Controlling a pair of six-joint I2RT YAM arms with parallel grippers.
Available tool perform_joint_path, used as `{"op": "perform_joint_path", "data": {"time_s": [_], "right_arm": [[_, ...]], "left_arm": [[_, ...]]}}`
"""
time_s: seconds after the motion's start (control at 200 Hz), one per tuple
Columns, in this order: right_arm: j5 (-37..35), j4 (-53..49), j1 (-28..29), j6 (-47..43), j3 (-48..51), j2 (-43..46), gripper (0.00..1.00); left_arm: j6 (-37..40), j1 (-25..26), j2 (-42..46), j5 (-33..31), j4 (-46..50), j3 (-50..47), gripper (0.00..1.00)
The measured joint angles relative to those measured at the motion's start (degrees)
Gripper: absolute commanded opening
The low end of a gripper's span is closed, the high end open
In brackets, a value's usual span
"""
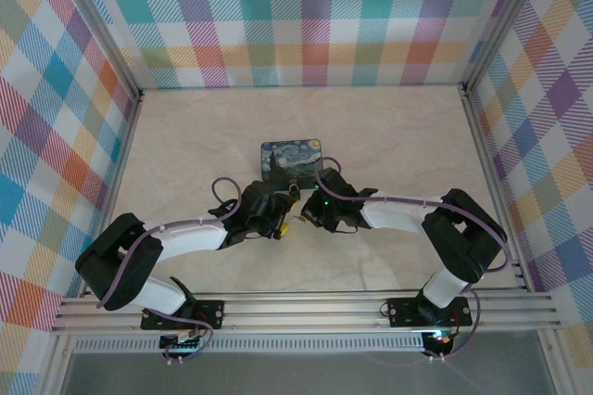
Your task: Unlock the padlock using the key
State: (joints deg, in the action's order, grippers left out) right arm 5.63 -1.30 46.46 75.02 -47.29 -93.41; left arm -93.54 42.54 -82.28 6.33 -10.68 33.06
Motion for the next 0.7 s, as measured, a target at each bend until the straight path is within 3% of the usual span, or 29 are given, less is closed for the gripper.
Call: {"op": "perform_joint_path", "data": {"time_s": [0.705], "right_arm": [[1.1, 3.2, 0.0, 1.4, 0.5, 1.2, 0.0]], "left_arm": [[-3.4, -2.2, 0.5, 0.2, -0.5, -1.0, 0.51]]}}
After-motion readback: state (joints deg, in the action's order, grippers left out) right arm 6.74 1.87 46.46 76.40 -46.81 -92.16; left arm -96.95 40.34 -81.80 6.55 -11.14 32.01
